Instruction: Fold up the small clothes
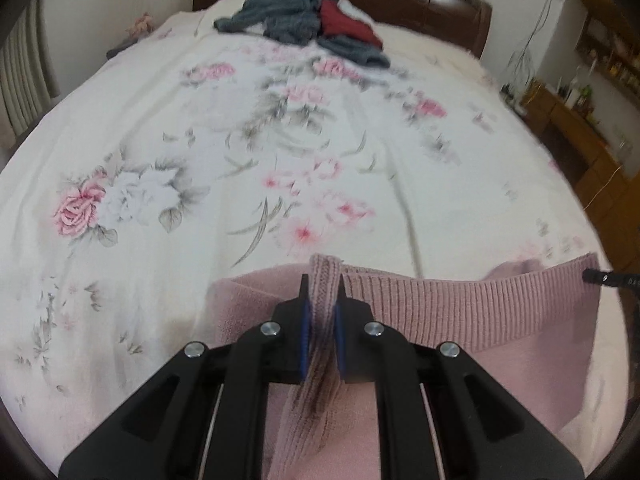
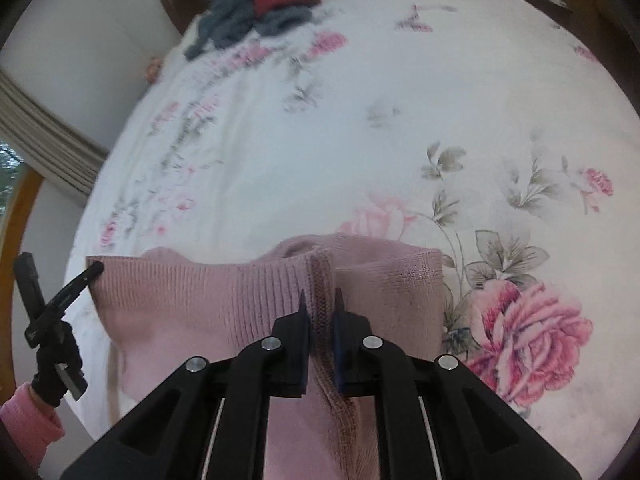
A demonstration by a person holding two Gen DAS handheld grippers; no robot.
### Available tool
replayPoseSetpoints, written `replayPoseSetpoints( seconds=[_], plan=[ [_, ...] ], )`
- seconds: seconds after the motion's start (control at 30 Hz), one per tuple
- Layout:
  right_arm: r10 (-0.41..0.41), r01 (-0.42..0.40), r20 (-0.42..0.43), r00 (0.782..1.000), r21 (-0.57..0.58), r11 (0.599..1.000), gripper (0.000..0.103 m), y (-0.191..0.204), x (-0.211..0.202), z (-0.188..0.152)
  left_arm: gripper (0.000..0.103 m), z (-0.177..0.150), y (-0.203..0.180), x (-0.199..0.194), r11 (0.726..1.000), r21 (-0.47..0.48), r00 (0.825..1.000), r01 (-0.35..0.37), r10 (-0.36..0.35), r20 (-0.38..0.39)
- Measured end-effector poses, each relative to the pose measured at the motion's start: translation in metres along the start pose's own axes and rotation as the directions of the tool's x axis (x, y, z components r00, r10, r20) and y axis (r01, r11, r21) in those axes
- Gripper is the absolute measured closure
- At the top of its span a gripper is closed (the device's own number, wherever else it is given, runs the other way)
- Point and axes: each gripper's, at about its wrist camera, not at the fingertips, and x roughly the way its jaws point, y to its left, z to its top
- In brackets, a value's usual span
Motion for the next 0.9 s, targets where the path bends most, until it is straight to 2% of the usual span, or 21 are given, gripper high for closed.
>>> replayPoseSetpoints(
  seconds=[0.17, 0.23, 0.3, 0.33, 0.37, 0.43, 0.5, 0.6, 0.73, 0.9],
  plan=[
    [-0.077, 0.079, -0.066, 0.995, 0.03, 0.996, 0.092, -0.011, 0.037, -0.001, 0.089, -0.004, 0.005, 0.03, 0.999, -0.005, 0.997, -0.046, 0.046, -0.069],
    [-0.088, 0.091, -0.074, 0.993, 0.043, 0.995, 0.086, -0.015, 0.04, 0.0, 0.083, -0.004, 0.012, 0.033, 0.997, -0.027, 0.994, -0.07, 0.067, -0.085],
    [-0.091, 0.095, -0.066, 0.994, 0.063, 0.994, 0.082, -0.019, 0.035, -0.003, 0.072, -0.004, 0.02, 0.028, 0.996, -0.052, 0.995, -0.077, 0.073, -0.071],
    [-0.083, 0.088, -0.062, 0.995, 0.072, 0.994, 0.075, -0.02, 0.03, -0.005, 0.068, -0.004, 0.023, 0.023, 0.995, -0.063, 0.995, -0.081, 0.078, -0.06],
    [-0.072, 0.077, -0.058, 0.996, 0.08, 0.994, 0.073, -0.021, 0.024, -0.008, 0.063, -0.004, 0.025, 0.018, 0.994, -0.071, 0.995, -0.088, 0.084, -0.051],
    [-0.048, 0.052, -0.056, 0.997, 0.072, 0.996, 0.073, -0.019, 0.013, -0.018, 0.062, -0.005, 0.03, 0.005, 0.992, -0.086, 0.996, -0.089, 0.086, -0.035],
    [-0.034, 0.037, -0.06, 0.998, 0.055, 0.998, 0.067, -0.015, 0.0, -0.03, 0.056, -0.008, 0.028, -0.006, 0.992, -0.088, 0.996, -0.09, 0.088, -0.03],
    [-0.003, 0.006, -0.081, 0.997, 0.038, 0.999, 0.064, -0.009, -0.015, -0.054, 0.054, -0.018, 0.021, -0.021, 0.995, -0.087, 0.998, -0.058, 0.055, -0.034],
    [0.013, -0.009, -0.129, 0.992, 0.026, 1.0, 0.062, -0.005, -0.024, -0.087, 0.052, -0.04, -0.003, -0.033, 0.999, -0.038, 0.998, -0.014, 0.012, -0.059],
    [0.029, -0.021, -0.204, 0.978, 0.042, 0.999, 0.06, -0.011, -0.019, -0.128, 0.048, -0.07, -0.035, -0.03, 0.999, 0.011, 0.99, 0.048, -0.046, -0.135]
  ],
)
